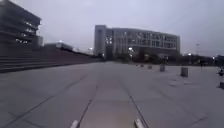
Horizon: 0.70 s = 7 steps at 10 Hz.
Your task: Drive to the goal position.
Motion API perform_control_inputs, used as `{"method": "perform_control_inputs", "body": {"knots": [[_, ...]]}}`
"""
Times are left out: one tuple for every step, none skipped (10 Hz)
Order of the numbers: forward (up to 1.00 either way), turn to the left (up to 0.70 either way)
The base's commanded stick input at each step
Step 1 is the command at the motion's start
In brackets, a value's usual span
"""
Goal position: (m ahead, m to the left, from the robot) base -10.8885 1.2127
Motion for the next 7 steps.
{"method": "perform_control_inputs", "body": {"knots": [[1.0,0.0],[1.0,0.0],[1.0,0.0],[1.0,0.0],[1.0,0.0],[1.0,0.0],[1.0,0.0]]}}
